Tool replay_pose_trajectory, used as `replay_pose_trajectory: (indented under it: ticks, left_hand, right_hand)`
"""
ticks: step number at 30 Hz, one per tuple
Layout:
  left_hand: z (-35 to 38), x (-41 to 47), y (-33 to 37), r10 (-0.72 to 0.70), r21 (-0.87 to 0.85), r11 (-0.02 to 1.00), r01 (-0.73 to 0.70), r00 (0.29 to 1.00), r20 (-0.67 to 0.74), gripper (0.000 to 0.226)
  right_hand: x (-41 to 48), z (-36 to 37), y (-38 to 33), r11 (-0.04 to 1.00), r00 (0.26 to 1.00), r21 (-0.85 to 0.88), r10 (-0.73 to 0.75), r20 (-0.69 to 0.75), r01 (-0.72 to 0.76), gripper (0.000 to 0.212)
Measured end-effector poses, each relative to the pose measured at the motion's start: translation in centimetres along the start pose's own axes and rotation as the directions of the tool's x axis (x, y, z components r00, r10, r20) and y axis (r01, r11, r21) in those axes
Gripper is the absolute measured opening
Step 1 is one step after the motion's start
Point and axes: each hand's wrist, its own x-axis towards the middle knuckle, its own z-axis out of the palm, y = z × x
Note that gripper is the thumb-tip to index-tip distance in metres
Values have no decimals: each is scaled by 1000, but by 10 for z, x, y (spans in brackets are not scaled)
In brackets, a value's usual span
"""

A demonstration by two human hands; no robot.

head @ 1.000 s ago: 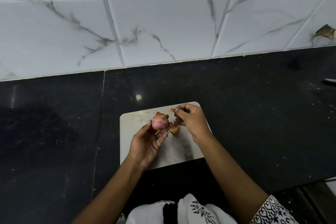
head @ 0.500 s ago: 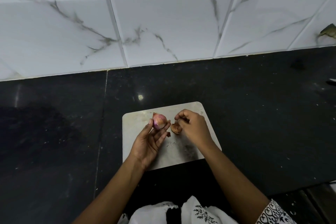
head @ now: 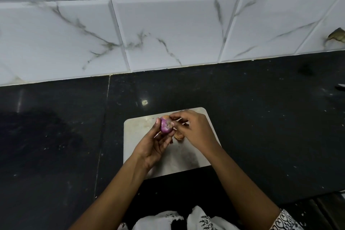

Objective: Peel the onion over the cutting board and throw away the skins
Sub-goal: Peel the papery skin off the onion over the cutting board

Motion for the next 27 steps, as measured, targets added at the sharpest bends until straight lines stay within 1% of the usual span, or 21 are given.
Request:
replay_pose_trajectory:
  ticks: [3, 6, 9, 13, 17, 19, 23, 27]
  left_hand:
    - [3, 0, -2, 34, 72, 997, -32, 999, -22, 44]
    - [5, 0, -5, 96, 142, 986, -89, 994, -43, 32]
    - [8, -1, -6, 141, 204, 970, -130, 989, -45, 37]
    - [11, 0, -6, 184, 274, 948, -163, 982, -53, 35]
    - [16, 4, -9, 178, 319, 937, -145, 981, -77, 26]
    - [19, 5, -10, 175, 313, 939, -143, 981, -79, 26]
    - [23, 7, -9, 202, 320, 933, -167, 976, -81, 27]
    - [25, 8, -12, 212, 297, 938, -177, 973, -89, 20]
  right_hand:
    - [5, -5, 0, 992, 996, -97, -81, 30, 83, 22]
    - [10, -13, 2, 959, 982, -218, -168, 82, 183, 21]
    - [16, -20, 2, 919, 957, -277, -245, 154, 280, 23]
    - [18, -28, 1, 873, 936, -361, -250, 250, 329, 21]
    - [21, -31, 2, 827, 919, -445, -197, 340, 342, 27]
    - [23, -32, 4, 812, 921, -468, -202, 334, 348, 26]
    - [22, -30, 10, 814, 921, -443, -279, 271, 377, 13]
    - [21, -27, 17, 799, 914, -445, -343, 216, 405, 9]
